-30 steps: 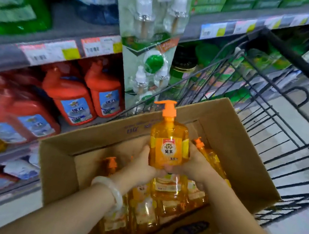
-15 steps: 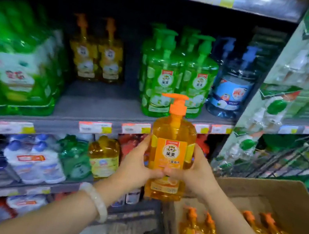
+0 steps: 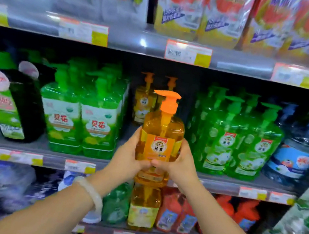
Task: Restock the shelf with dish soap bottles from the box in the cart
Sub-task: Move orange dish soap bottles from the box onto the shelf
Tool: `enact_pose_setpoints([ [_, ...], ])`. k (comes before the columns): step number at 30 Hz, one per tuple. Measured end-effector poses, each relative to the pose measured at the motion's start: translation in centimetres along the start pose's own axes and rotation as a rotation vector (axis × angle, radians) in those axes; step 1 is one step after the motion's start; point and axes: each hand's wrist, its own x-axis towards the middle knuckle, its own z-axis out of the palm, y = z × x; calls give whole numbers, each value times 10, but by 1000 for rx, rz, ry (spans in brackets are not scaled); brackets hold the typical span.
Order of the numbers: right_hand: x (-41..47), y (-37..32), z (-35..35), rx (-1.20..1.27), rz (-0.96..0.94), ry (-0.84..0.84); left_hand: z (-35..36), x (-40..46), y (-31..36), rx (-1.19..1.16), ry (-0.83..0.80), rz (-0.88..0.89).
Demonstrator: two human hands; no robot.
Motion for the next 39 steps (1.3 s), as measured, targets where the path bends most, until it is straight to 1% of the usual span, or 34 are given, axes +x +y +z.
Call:
enact_pose_setpoints([
  [3,41,6,11,-6,-44,-11,-5,34,-15,42,47,16],
  [6,82,20,20,-84,-59,-37,-6,67,-32,89,87,3],
  [9,116,39,29,-140,-9,-77,-6,93,-53,118,128,-48],
  [11,132,52,34,-142,-13,-96,-5,105,-68,112,157,-76],
  [15,156,69,45,-170,38,-90,-3,125,-86,159,241,-81],
  [19,187,77,53,-250,135,-238,-5,141,-95,247,299,-124],
  [21,196,81,57,-329,126,-278,-5,150,-98,227,312,-146],
  [24,201,91,62,-383,77,-243,-3,161,-103,199,357,-152],
  [30,214,99,68,-391,28,-207,9,168,-114,190,434,-201],
  [35,217,101,71,-374,16,-202,10,174,-111,124,429,-204],
  [39,218,100,73,-359,1,-199,8,176,-111,138,427,-246],
])
